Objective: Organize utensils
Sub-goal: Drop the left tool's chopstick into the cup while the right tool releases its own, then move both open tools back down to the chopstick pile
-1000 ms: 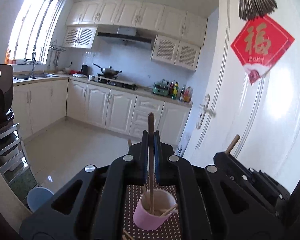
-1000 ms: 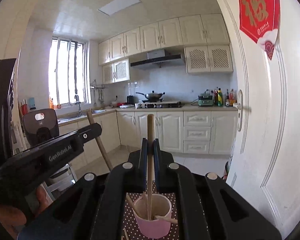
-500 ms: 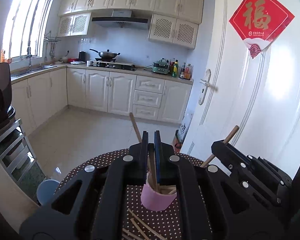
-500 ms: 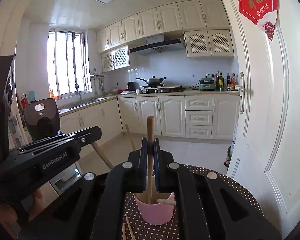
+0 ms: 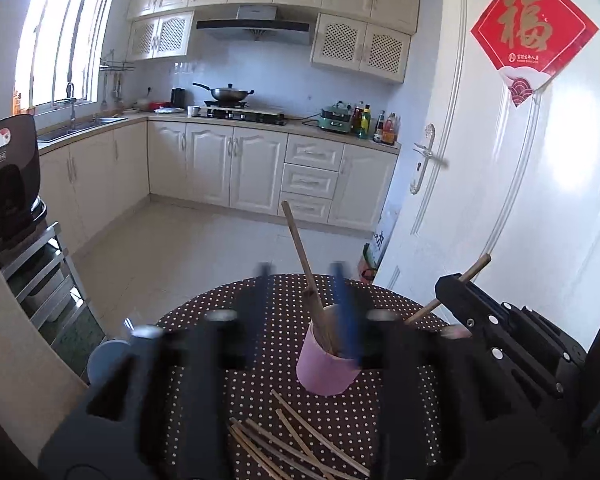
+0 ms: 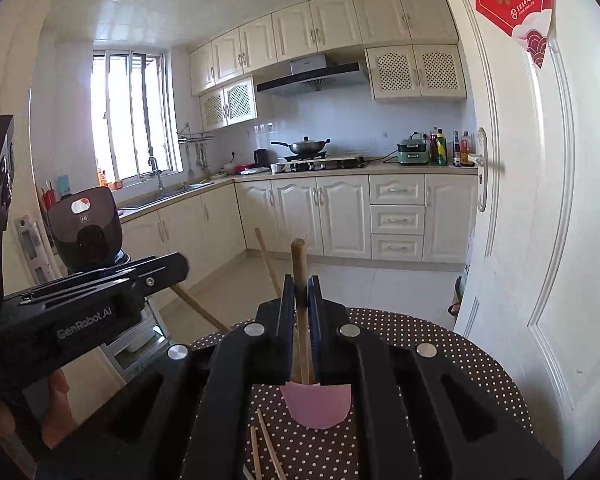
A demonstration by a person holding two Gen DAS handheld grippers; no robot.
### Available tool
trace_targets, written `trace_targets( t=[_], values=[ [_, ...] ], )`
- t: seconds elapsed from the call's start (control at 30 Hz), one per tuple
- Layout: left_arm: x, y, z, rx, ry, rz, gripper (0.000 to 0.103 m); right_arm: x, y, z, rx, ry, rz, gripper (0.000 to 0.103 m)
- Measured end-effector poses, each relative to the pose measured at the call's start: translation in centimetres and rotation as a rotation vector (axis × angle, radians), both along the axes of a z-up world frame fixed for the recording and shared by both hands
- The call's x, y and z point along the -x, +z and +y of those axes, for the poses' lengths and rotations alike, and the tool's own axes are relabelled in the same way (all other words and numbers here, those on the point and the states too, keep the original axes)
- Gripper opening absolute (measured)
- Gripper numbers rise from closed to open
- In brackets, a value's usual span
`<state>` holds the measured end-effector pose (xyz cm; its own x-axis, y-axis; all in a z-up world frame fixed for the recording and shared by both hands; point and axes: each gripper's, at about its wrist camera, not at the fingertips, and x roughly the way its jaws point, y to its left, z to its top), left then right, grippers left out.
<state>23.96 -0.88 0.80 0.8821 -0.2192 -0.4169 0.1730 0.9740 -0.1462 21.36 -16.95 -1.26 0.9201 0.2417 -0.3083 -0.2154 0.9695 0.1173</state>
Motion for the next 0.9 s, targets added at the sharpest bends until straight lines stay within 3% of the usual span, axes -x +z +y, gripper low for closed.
trace_targets(
  t=[0.23, 0.5, 0.9],
  values=[
    [2.1, 0.6, 0.4, -0.019, 0.008, -0.018, 0.053, 1.4, 0.4, 0.0, -0.010, -0.001, 0.006, 0.017],
    [4.8, -0.1, 1.9, -0.024, 0.005, 0.023, 0.061, 4.1, 0.4, 0.2, -0.012, 0.012, 0.016, 0.018],
    [6.5, -6.2, 4.1, 0.001, 0.003, 0.253, 0.064, 7.1, -3.5, 1.8, 0.027, 0.077, 0.110, 0.020]
  ],
)
